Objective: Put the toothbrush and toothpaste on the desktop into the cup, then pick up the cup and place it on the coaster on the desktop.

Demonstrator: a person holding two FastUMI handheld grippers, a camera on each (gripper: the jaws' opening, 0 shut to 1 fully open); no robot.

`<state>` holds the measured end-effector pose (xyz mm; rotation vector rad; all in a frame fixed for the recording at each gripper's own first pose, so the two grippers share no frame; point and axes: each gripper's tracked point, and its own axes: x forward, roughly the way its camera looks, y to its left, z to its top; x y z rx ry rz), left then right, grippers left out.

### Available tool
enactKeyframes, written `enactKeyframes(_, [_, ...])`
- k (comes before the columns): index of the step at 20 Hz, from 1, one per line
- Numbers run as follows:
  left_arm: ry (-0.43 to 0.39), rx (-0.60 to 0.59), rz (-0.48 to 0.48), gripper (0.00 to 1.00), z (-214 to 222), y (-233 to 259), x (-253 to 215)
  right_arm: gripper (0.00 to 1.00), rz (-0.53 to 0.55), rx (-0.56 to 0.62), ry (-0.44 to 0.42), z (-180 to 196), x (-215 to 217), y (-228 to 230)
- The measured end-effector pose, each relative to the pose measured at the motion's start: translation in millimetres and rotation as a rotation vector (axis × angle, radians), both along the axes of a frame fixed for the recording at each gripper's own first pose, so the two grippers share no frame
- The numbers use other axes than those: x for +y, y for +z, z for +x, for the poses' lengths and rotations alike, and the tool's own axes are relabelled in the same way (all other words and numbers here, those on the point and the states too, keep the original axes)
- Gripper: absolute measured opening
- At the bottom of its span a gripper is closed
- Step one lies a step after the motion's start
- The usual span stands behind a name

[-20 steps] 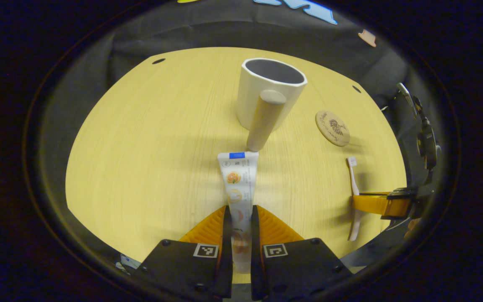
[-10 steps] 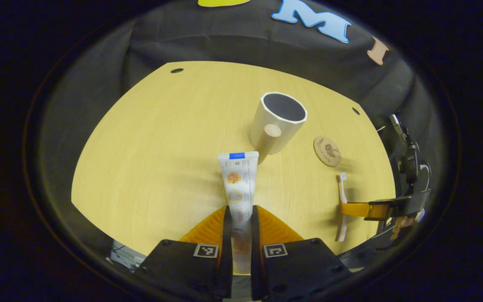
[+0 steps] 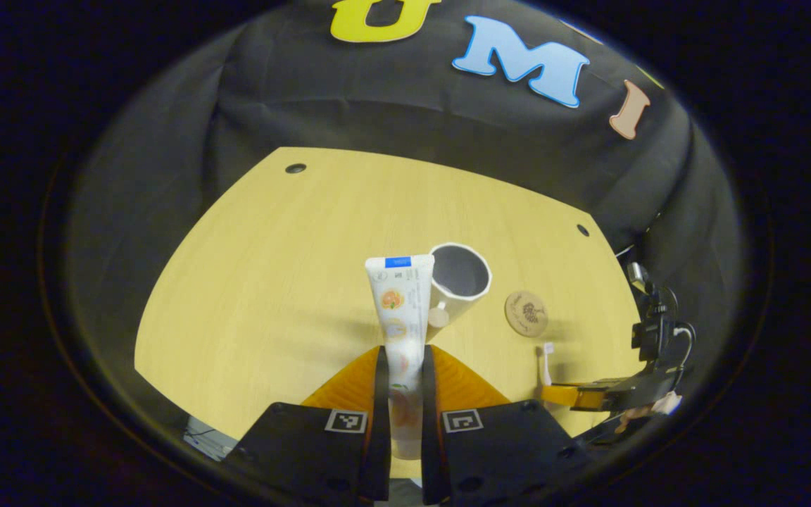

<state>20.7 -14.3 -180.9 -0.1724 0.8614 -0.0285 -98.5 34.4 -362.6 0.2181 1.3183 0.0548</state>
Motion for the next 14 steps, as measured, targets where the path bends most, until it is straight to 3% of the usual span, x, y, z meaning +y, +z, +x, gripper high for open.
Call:
enactKeyframes(9, [-0.098, -0.096, 0.024, 0.25, 75, 36, -18, 0.02, 0.027, -0.023, -0.048, 6, -5, 11])
enactKeyframes(14, [-0.153, -0.09, 0.015, 0.24, 108, 13, -27, 0.02, 0.041, -0.042, -0.09, 8, -14, 20])
